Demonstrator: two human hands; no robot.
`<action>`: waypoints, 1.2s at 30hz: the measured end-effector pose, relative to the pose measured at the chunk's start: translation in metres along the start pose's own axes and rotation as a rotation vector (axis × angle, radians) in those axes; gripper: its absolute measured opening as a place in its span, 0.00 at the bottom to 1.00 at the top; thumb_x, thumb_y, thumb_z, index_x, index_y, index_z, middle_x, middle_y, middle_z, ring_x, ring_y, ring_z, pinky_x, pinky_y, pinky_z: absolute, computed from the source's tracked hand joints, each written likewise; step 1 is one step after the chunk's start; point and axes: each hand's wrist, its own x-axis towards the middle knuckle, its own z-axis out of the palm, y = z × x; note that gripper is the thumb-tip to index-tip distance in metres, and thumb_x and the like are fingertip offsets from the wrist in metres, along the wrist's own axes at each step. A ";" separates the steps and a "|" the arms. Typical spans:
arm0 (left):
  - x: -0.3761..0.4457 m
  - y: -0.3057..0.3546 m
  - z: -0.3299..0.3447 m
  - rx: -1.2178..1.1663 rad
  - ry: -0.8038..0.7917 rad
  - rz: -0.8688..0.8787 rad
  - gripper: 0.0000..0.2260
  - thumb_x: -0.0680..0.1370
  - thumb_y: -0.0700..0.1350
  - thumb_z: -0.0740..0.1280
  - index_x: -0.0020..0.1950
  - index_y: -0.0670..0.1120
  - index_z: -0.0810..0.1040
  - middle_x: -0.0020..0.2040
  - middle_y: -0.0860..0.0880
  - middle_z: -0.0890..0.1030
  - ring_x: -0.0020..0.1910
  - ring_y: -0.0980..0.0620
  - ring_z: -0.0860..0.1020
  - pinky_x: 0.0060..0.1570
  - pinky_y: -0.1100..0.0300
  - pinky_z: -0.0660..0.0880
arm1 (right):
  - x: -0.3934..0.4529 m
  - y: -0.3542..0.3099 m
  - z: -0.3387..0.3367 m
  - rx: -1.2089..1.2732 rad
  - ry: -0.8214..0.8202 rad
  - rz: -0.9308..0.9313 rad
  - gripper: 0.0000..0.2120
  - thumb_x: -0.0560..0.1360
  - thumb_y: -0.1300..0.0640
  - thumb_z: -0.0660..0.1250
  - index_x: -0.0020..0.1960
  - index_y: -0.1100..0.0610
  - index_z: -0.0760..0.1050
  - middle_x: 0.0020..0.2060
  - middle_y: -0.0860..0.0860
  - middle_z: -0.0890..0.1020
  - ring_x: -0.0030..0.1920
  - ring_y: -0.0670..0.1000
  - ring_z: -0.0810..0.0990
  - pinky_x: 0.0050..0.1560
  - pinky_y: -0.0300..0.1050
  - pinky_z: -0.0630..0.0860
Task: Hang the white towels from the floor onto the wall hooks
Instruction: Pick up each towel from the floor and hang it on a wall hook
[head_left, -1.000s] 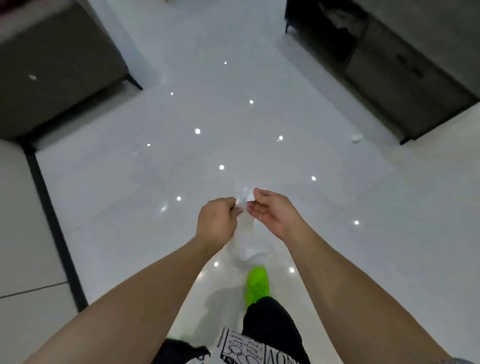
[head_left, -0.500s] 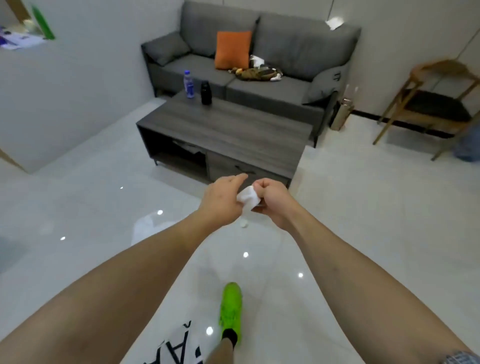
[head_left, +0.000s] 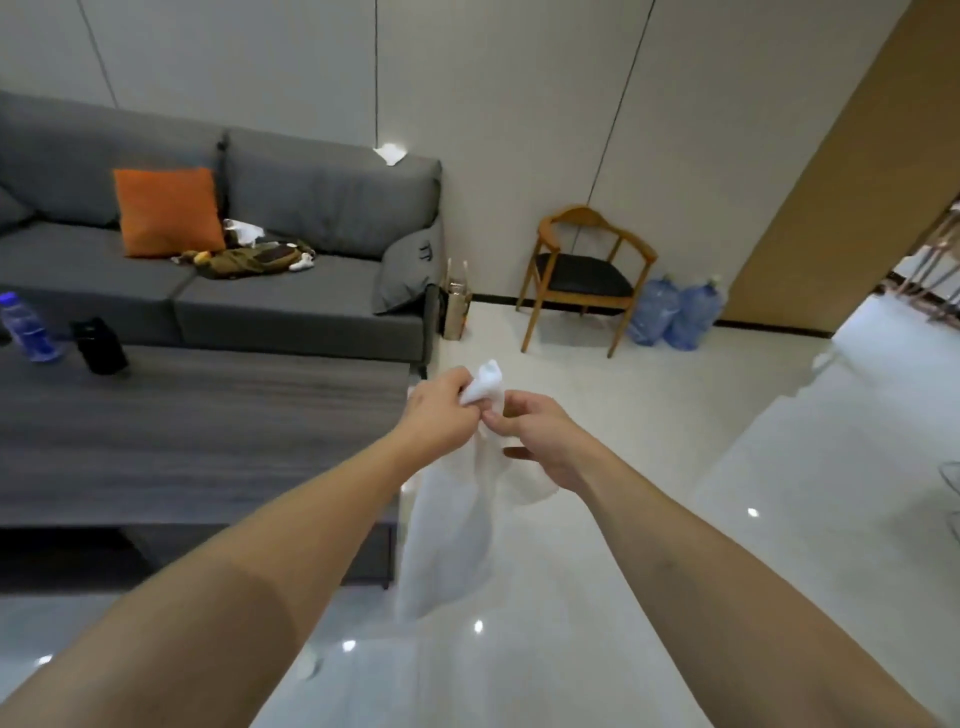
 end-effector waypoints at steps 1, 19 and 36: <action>0.019 0.008 0.003 -0.022 -0.012 0.015 0.08 0.75 0.50 0.67 0.39 0.56 0.70 0.39 0.55 0.76 0.38 0.57 0.74 0.32 0.64 0.65 | 0.013 -0.003 -0.011 -0.001 0.031 -0.008 0.09 0.76 0.51 0.71 0.54 0.54 0.82 0.51 0.52 0.85 0.54 0.50 0.82 0.56 0.49 0.75; 0.345 0.004 -0.050 0.060 0.373 -0.077 0.13 0.78 0.49 0.67 0.60 0.47 0.78 0.54 0.47 0.79 0.55 0.46 0.76 0.51 0.54 0.73 | 0.358 -0.095 -0.129 -0.523 -0.117 -0.119 0.15 0.66 0.48 0.79 0.48 0.54 0.82 0.42 0.51 0.86 0.39 0.49 0.85 0.39 0.44 0.82; 0.311 -0.161 -0.358 0.429 1.343 -0.605 0.11 0.75 0.53 0.68 0.41 0.46 0.74 0.36 0.49 0.77 0.41 0.43 0.76 0.39 0.56 0.65 | 0.594 -0.294 0.153 -0.632 -0.344 -0.759 0.17 0.72 0.50 0.73 0.28 0.50 0.74 0.28 0.49 0.76 0.35 0.52 0.76 0.32 0.44 0.67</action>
